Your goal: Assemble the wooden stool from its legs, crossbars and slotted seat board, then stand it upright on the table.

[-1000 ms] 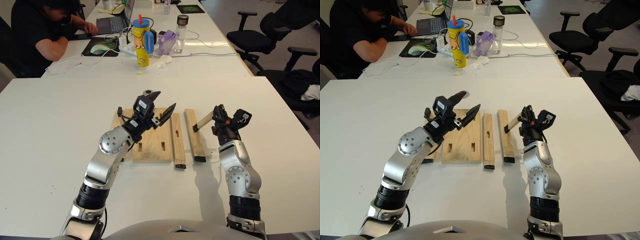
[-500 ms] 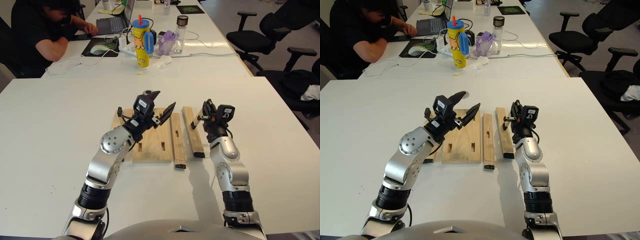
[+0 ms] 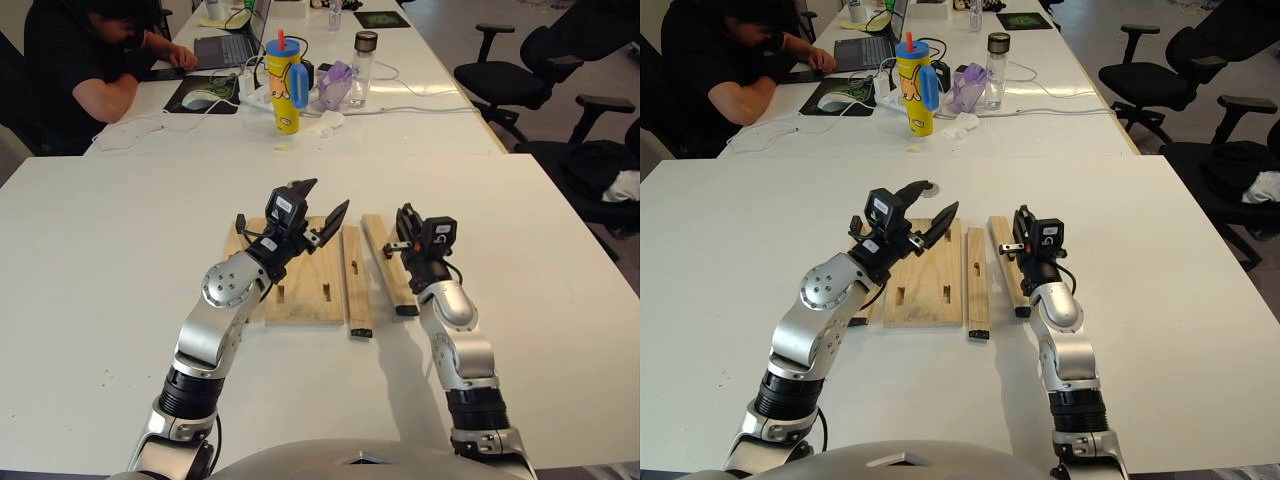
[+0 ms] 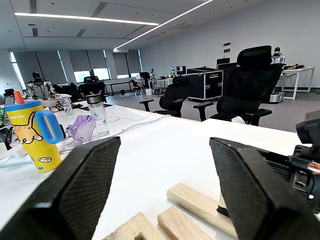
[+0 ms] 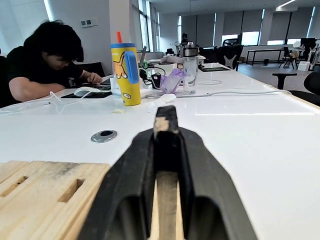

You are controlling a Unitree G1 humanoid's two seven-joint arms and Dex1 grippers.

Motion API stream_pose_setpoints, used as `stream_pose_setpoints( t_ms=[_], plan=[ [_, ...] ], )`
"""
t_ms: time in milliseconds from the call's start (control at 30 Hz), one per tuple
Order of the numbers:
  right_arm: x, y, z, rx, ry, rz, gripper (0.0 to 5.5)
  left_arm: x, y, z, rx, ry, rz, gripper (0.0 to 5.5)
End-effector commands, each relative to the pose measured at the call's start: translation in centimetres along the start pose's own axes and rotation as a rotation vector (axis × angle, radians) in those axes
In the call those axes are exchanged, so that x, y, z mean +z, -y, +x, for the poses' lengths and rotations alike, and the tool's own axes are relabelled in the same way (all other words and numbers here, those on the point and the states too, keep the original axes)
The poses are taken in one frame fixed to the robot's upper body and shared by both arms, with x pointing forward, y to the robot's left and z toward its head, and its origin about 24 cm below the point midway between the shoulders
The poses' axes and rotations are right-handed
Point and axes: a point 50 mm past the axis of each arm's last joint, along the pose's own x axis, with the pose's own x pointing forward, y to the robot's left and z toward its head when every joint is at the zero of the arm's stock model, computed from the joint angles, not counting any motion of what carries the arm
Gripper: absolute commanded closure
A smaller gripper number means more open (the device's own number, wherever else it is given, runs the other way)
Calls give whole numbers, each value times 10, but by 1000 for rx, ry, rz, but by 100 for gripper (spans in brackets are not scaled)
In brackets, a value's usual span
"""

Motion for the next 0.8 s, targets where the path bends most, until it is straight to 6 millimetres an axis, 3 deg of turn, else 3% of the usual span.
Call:
stream_pose_setpoints(
  t_ms=[33, 133, 167, 267, 367, 633, 700, 800],
  plan=[
    [-26, 5, -12, -21, -130, 8, 507, 0, -3, 0, -2, 1, 4, 221],
    [-17, 3, -9, 2, -88, -10, 507, -1, -4, 0, 1, -2, 7, 221],
    [-13, 2, -8, 10, -69, -9, 470, -2, -4, 0, 1, -3, 7, 221],
    [8, 0, 1, 22, 3, 35, 433, -3, -4, 0, 4, -6, 7, 221],
    [39, -4, 10, 39, 94, 54, 390, -2, -3, 0, 6, -4, 4, 221],
    [134, -15, 35, 122, 320, 17, 390, -4, -2, -1, 32, -4, -1, 221],
    [143, -17, 49, 131, 302, 14, 390, -4, -1, 0, 39, -1, -4, 221],
    [136, -21, 62, 139, 232, 14, 390, -4, 0, 2, 40, 4, -8, 221]
  ],
)
